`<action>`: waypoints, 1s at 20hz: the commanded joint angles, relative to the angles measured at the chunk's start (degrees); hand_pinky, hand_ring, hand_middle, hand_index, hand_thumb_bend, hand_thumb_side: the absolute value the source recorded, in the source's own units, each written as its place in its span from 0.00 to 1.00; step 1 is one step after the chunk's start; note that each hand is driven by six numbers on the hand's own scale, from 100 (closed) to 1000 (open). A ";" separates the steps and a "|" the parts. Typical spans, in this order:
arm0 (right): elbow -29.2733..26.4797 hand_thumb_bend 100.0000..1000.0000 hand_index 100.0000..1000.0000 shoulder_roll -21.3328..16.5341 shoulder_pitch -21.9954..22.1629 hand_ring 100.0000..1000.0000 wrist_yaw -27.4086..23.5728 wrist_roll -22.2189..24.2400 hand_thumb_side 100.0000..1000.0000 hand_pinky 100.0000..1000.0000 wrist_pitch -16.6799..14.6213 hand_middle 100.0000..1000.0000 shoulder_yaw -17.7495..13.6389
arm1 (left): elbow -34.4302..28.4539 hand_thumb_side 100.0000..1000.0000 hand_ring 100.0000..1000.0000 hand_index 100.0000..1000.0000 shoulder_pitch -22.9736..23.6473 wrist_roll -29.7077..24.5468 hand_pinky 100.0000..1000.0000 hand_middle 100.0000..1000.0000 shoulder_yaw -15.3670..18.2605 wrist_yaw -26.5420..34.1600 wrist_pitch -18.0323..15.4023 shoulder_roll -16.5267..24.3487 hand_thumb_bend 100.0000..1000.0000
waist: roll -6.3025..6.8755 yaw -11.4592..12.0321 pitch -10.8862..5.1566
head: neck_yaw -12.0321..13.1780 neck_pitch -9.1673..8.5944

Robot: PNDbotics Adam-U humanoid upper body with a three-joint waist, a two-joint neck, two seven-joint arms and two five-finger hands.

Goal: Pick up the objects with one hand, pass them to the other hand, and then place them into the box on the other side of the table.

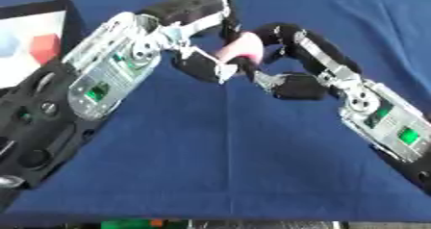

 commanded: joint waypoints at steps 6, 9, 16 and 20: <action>-0.63 0.13 0.78 -1.38 -0.15 0.81 1.09 -1.95 0.29 0.64 0.99 0.84 -1.20 | -0.82 0.04 0.58 0.33 -0.81 -1.19 0.70 0.44 1.21 -1.07 0.25 2.06 0.00 | -0.33 0.19 -1.30 | 0.20 0.32; -0.56 0.13 0.78 -1.67 0.28 0.81 0.81 -3.17 0.26 0.64 1.59 0.85 -1.55 | -1.86 0.04 0.58 0.34 -0.85 -1.79 0.70 0.44 1.68 -0.66 0.80 3.75 0.00 | -0.29 0.36 -1.45 | 0.41 0.32; -1.42 0.11 0.77 -2.61 1.07 0.81 -0.18 -4.57 0.21 0.64 2.38 0.84 -2.34 | -3.27 0.01 0.58 0.34 -0.44 -1.66 0.70 0.44 3.72 0.19 2.56 8.50 0.00 | -0.29 0.57 -1.78 | 0.86 0.32; -1.72 0.03 0.75 -2.97 1.49 0.81 -1.93 -4.95 0.16 0.65 2.81 0.84 -2.64 | -3.63 0.00 0.58 0.34 0.12 -0.95 0.70 0.44 5.68 1.12 3.53 11.50 0.00 | -0.33 0.63 -1.85 | 1.32 0.32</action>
